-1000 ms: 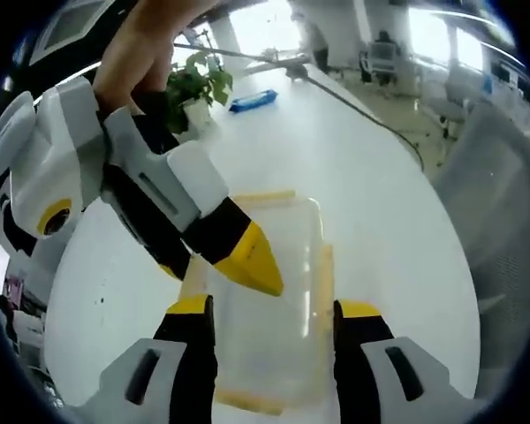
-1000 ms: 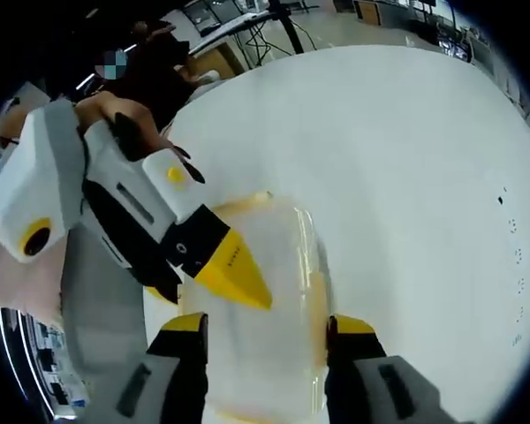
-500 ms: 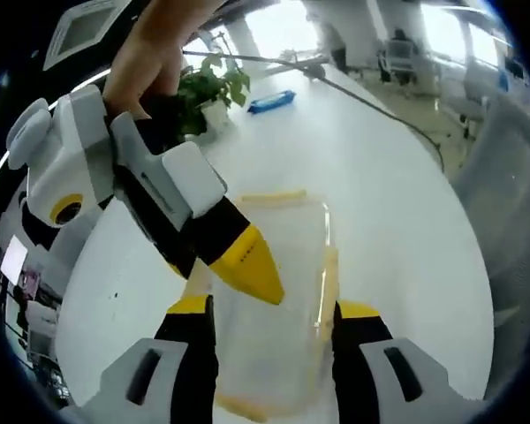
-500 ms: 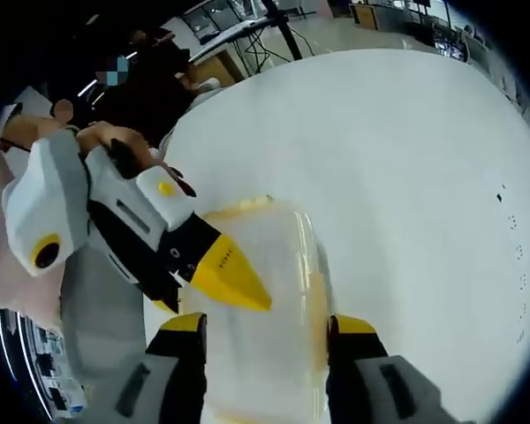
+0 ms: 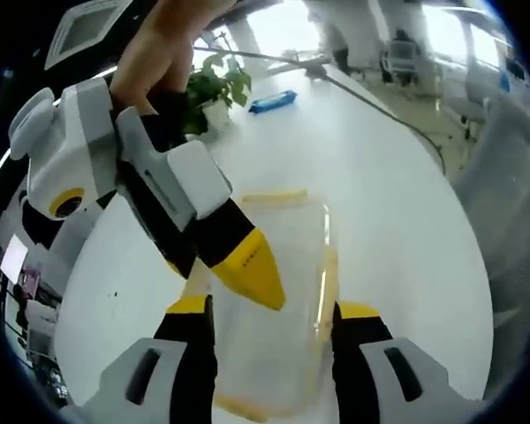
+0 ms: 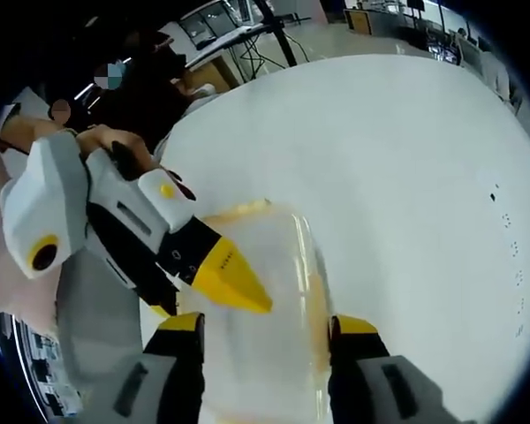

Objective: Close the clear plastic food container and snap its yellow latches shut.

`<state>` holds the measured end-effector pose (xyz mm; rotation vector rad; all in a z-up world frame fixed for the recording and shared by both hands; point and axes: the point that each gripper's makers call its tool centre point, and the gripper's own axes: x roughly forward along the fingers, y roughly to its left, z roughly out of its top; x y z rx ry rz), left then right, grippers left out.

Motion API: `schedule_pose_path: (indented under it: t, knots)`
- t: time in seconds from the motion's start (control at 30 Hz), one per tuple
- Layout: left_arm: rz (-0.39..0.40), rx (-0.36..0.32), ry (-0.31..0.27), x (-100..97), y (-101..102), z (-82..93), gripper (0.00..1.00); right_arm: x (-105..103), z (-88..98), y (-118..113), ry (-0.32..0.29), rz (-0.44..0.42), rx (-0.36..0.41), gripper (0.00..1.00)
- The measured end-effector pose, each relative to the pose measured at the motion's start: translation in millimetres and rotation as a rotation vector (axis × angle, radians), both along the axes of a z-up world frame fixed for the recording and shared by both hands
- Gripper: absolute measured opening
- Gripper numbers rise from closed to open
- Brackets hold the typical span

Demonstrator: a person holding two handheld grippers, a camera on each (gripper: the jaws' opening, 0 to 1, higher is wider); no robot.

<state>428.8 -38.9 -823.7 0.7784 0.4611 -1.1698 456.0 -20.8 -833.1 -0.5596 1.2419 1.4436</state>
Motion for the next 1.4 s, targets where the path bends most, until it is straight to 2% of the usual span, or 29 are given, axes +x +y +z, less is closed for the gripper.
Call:
schedule_pose_path:
  t: [0.17, 0.47, 0.63, 0.77, 0.87, 1.3, 1.4]
  knots:
    - [0.001, 0.004, 0.003, -0.6, 1.6, 0.8, 0.49, 1.8, 1.1, -0.1, -0.021, -0.014, 0.056, 0.56]
    - [-0.017, 0.019, 0.007, -3.3, 4.9, 1.5, 0.49, 0.7, 2.2, 3.0, -0.052, -0.049, 0.081, 0.57]
    - [-0.009, 0.022, 0.006, -3.3, 5.2, 1.7, 0.49, 1.2, 4.6, 1.9, -0.095, -0.086, 0.135, 0.57]
    - [-0.010, 0.025, 0.006, -2.9, 5.7, 2.0, 0.49, 1.4, 5.9, 1.1, -0.121, -0.116, 0.137, 0.58]
    - [-0.008, 0.028, 0.004, -2.8, 5.7, 2.2, 0.49, 0.5, 8.7, 0.8, -0.165, -0.130, 0.126, 0.58]
    - [0.015, 0.017, 0.023, -2.8, 3.4, 3.3, 0.50, 2.8, 10.8, -2.0, -0.228, -0.179, 0.111, 0.59]
    - [0.062, -0.052, 0.055, -3.5, -0.1, 6.1, 0.52, 3.6, 10.7, -3.7, -0.240, -0.204, 0.113, 0.60]
